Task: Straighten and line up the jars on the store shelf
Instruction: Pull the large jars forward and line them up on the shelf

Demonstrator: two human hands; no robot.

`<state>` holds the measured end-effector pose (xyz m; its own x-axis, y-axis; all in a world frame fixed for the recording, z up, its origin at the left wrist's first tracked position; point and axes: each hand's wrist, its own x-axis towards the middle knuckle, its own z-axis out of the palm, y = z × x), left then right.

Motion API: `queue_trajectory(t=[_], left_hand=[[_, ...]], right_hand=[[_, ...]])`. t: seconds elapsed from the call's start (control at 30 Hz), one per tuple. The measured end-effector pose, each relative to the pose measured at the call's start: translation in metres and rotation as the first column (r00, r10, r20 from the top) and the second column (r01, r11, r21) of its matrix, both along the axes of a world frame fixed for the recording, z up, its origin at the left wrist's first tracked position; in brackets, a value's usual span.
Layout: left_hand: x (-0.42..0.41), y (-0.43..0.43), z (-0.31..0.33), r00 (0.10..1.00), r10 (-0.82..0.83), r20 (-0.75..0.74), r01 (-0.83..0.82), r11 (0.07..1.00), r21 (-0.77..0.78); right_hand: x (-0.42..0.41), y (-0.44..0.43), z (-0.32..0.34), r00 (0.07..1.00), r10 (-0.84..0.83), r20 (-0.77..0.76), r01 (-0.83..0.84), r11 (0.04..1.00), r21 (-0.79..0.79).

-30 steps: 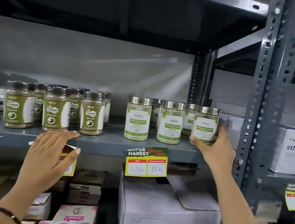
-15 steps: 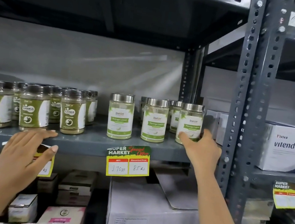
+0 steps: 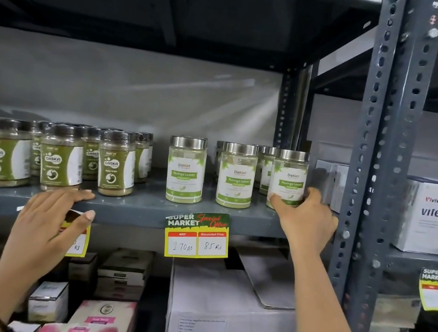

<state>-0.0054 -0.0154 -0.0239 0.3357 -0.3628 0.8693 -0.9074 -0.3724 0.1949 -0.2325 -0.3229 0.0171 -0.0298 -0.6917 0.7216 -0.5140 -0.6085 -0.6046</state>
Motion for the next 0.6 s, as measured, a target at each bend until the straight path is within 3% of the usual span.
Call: queue_trajectory(t=[0.07, 0.13, 0.2, 0.27, 0.37, 0.6], left_hand=[[0.000, 0.001, 0.000, 1.000, -0.003, -0.003, 0.003, 1.000, -0.003], [0.002, 0.001, 0.000, 1.000, -0.006, -0.002, 0.006, 1.000, -0.002], [0.002, 0.000, -0.001, 1.000, -0.008, 0.007, 0.008, 1.000, 0.000], [0.003, 0.000, -0.001, 1.000, -0.012, 0.007, 0.012, 1.000, -0.003], [0.004, 0.001, -0.001, 1.000, -0.020, 0.013, 0.020, 1.000, -0.009], [0.005, 0.002, -0.002, 0.999, -0.036, 0.016, 0.036, 0.999, -0.006]], right_hand=[[-0.003, 0.005, -0.001, 0.995, 0.055, 0.087, -0.054, 0.999, -0.006], [-0.002, 0.019, -0.007, 0.973, 0.108, 0.205, -0.072, 0.982, -0.175], [0.009, 0.040, -0.012, 0.962, 0.192, 0.193, -0.126, 0.943, -0.309], [0.025, 0.055, -0.011, 0.961, 0.271, 0.052, -0.254, 0.943, -0.215], [0.041, 0.061, -0.005, 0.970, 0.197, -0.142, -0.204, 0.978, -0.036], [0.045, 0.060, -0.001, 0.987, 0.145, -0.074, -0.143, 0.989, 0.028]])
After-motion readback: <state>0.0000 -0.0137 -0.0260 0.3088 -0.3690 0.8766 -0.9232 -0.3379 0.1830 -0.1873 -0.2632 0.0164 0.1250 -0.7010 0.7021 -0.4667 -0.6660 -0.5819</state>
